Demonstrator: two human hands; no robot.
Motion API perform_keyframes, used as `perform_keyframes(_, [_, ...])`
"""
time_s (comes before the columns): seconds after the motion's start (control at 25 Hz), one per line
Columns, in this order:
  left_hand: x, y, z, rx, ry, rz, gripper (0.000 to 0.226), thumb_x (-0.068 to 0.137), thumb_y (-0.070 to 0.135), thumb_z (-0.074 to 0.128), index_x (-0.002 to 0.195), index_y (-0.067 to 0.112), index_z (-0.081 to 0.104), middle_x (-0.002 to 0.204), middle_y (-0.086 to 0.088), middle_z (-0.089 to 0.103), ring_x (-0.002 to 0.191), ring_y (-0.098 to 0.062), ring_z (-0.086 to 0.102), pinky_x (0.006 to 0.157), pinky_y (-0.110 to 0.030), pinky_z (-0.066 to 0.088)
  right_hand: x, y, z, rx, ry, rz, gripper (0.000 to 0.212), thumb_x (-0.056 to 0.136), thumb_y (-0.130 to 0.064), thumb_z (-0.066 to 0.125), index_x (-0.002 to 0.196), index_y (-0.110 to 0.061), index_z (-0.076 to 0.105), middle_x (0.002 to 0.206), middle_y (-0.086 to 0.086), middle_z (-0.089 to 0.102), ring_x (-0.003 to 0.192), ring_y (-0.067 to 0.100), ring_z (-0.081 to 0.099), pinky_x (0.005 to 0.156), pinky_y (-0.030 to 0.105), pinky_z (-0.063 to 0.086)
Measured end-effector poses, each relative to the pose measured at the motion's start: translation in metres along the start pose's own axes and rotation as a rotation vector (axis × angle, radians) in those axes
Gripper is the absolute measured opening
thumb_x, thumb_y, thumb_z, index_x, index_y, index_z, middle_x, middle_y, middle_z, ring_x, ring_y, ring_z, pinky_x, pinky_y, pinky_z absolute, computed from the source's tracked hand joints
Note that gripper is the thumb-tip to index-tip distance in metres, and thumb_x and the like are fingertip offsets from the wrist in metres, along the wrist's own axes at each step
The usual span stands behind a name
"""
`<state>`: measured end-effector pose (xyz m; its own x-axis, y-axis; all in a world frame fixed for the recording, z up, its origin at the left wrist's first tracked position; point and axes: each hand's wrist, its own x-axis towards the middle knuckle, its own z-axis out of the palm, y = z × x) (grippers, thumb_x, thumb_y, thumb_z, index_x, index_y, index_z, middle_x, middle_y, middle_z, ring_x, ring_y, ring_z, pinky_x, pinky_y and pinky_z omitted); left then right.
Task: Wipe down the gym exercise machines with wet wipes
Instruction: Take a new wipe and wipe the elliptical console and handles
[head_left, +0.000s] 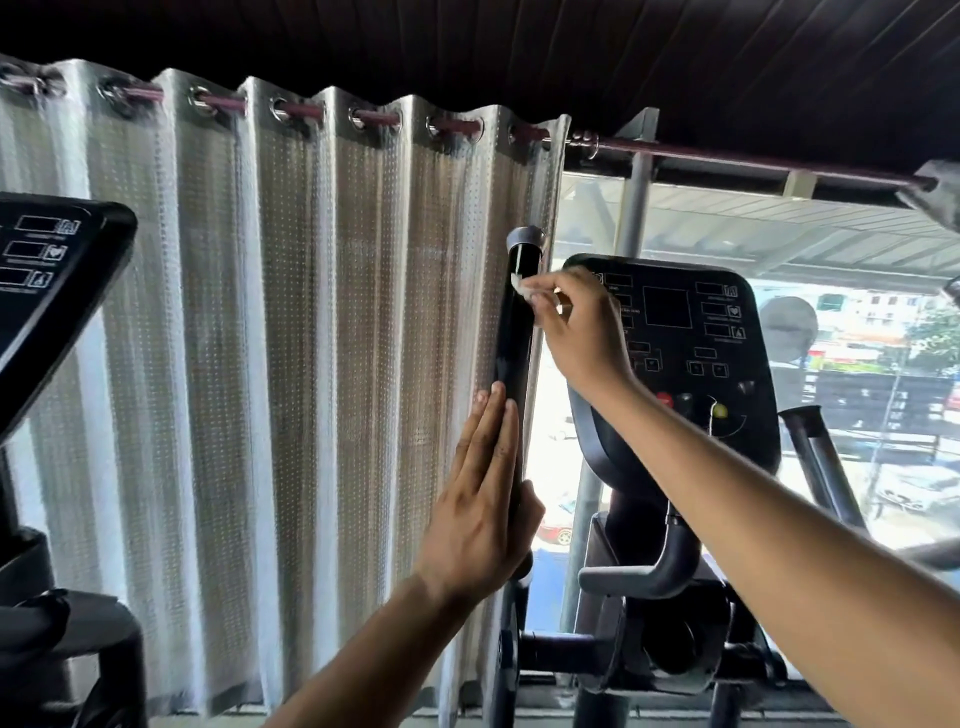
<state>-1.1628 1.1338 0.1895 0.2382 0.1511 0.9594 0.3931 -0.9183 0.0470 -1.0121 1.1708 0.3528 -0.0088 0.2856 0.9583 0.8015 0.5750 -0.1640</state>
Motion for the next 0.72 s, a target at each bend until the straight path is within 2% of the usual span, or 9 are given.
perform_keyframes(0.08, [0.001, 0.001, 0.001, -0.013, 0.012, 0.004, 0.065, 0.098, 0.007, 0.048, 0.154, -0.015, 0.025, 0.167, -0.029, 0.019, 0.158, -0.040, 0.015, 0.128, -0.049, 0.022, -0.039, -0.010, -0.008, 0.097, -0.006, 0.043, 0.015, 0.096, -0.004, 0.064, 0.106, -0.009, 0.074, 0.104, 0.003, 0.070, 0.094, 0.006, 0.066, 0.081, 0.014, 0.050])
perform_keyframes(0.2, [0.004, 0.002, 0.003, -0.038, 0.028, 0.010, 0.064, 0.096, 0.005, 0.046, 0.152, -0.017, 0.027, 0.165, -0.032, 0.022, 0.158, -0.041, 0.018, 0.127, -0.051, 0.023, -0.080, -0.023, -0.012, 0.274, -0.016, 0.192, 0.012, 0.097, -0.005, 0.066, 0.105, -0.011, 0.073, 0.101, -0.005, 0.073, 0.092, 0.005, 0.071, 0.079, 0.020, 0.054])
perform_keyframes(0.28, [0.004, 0.004, 0.003, -0.056, 0.017, 0.004, 0.063, 0.097, 0.006, 0.045, 0.152, -0.018, 0.026, 0.165, -0.033, 0.021, 0.158, -0.042, 0.017, 0.127, -0.052, 0.024, -0.075, -0.022, -0.003, 0.430, 0.040, 0.344, 0.016, 0.096, -0.004, 0.068, 0.099, -0.019, 0.074, 0.090, -0.012, 0.075, 0.085, 0.003, 0.071, 0.079, 0.026, 0.058])
perform_keyframes(0.36, [0.003, 0.002, 0.003, -0.056, 0.001, -0.005, 0.063, 0.097, 0.006, 0.045, 0.152, -0.019, 0.026, 0.165, -0.033, 0.020, 0.158, -0.043, 0.017, 0.127, -0.053, 0.024, -0.048, -0.013, 0.012, 0.600, 0.144, 0.490, 0.023, 0.095, -0.005, 0.069, 0.092, -0.027, 0.074, 0.086, -0.011, 0.075, 0.084, 0.011, 0.072, 0.084, 0.043, 0.062])
perform_keyframes(0.4, [0.002, 0.000, 0.004, -0.047, 0.001, -0.007, 0.064, 0.097, 0.006, 0.046, 0.152, -0.019, 0.026, 0.165, -0.033, 0.020, 0.157, -0.043, 0.017, 0.127, -0.053, 0.025, -0.029, -0.005, 0.021, 0.692, 0.189, 0.578, 0.022, 0.094, -0.004, 0.070, 0.091, -0.026, 0.073, 0.087, -0.008, 0.075, 0.085, 0.015, 0.072, 0.085, 0.046, 0.062])
perform_keyframes(0.52, [0.002, -0.002, 0.003, -0.037, 0.002, -0.016, 0.065, 0.098, 0.008, 0.047, 0.154, -0.015, 0.023, 0.166, -0.030, 0.021, 0.157, -0.041, 0.020, 0.126, -0.051, 0.026, 0.023, 0.015, 0.042, 1.073, 0.247, 0.838, 0.015, 0.094, 0.001, 0.068, 0.096, -0.014, 0.069, 0.094, 0.005, 0.073, 0.084, 0.018, 0.072, 0.076, 0.030, 0.061])
perform_keyframes(0.6, [0.002, -0.001, 0.003, -0.047, 0.000, -0.022, 0.066, 0.097, 0.009, 0.047, 0.154, -0.015, 0.023, 0.166, -0.030, 0.021, 0.158, -0.040, 0.019, 0.127, -0.049, 0.024, 0.036, 0.022, 0.056, 1.318, 0.276, 0.872, 0.010, 0.096, 0.000, 0.066, 0.096, -0.010, 0.065, 0.082, 0.005, 0.070, 0.065, 0.012, 0.067, 0.059, 0.023, 0.053])
perform_keyframes(0.68, [0.000, -0.002, 0.004, -0.024, 0.009, -0.024, 0.066, 0.097, 0.010, 0.048, 0.154, -0.015, 0.024, 0.165, -0.031, 0.022, 0.158, -0.039, 0.019, 0.128, -0.046, 0.022, 0.029, 0.019, 0.065, 1.387, 0.215, 0.857, 0.005, 0.099, -0.010, 0.062, 0.104, -0.010, 0.063, 0.074, 0.000, 0.067, 0.056, 0.008, 0.061, 0.050, 0.020, 0.046])
perform_keyframes(0.72, [0.000, -0.002, 0.004, -0.015, 0.017, -0.031, 0.066, 0.098, 0.010, 0.048, 0.154, -0.014, 0.024, 0.165, -0.031, 0.023, 0.158, -0.039, 0.019, 0.128, -0.045, 0.022, 0.019, 0.013, 0.069, 1.364, 0.163, 0.859, 0.014, 0.098, -0.017, 0.063, 0.110, -0.009, 0.064, 0.082, 0.002, 0.069, 0.064, 0.008, 0.064, 0.053, 0.019, 0.049])
